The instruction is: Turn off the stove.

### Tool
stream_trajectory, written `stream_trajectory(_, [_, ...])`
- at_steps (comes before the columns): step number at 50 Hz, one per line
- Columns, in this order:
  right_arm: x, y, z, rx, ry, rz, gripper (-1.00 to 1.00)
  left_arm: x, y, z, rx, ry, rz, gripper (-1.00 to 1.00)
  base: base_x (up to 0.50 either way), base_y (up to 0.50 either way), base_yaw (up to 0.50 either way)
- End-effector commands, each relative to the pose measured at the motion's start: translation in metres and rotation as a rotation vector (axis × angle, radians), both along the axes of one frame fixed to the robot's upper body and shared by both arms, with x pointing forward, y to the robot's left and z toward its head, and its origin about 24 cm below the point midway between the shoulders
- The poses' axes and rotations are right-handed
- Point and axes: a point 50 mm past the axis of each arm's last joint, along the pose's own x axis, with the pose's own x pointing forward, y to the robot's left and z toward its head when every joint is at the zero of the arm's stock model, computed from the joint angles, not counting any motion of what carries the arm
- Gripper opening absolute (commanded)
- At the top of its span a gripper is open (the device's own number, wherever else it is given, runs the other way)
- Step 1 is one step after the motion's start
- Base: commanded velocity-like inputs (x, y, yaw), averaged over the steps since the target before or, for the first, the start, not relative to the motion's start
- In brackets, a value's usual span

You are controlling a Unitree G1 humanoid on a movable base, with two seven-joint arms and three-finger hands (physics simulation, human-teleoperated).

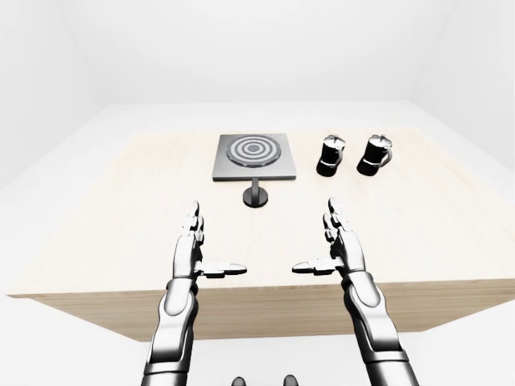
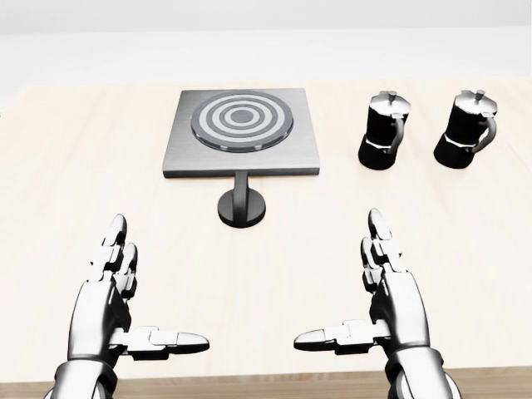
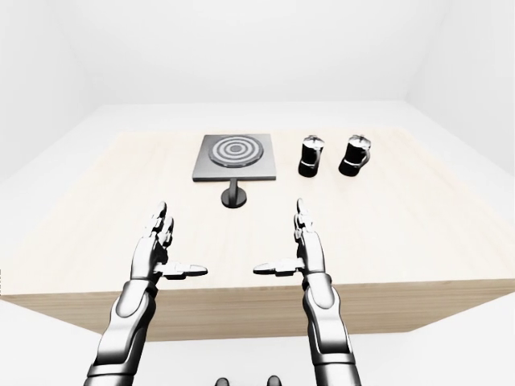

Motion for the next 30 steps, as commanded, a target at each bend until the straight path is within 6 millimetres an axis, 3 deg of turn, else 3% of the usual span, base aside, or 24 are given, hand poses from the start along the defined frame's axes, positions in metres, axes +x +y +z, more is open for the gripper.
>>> stream_trajectory(1, [0.0004,0.0003,-0.0011,-0.005,0.003,0.002,1.0,-0.001,-0.0002,0.0011,-0.002,-0.001,-0.001,1.0,0.04,0.1,0.0])
stream_trajectory(15, [0.0007,0.0007,-0.0011,-0.004,0.008,0.005,1.0,0.001,-0.0001,-0.0014,-0.004,-0.001,-0.004,1.0,0.12,0.09,0.0])
stream_trajectory(30, [0.0009,0.0008,-0.0013,-0.003,0.003,0.009,1.0,-0.001,-0.0002,0.0018,-0.009,0.001,-0.006,1.0,0.33,0.03,0.0])
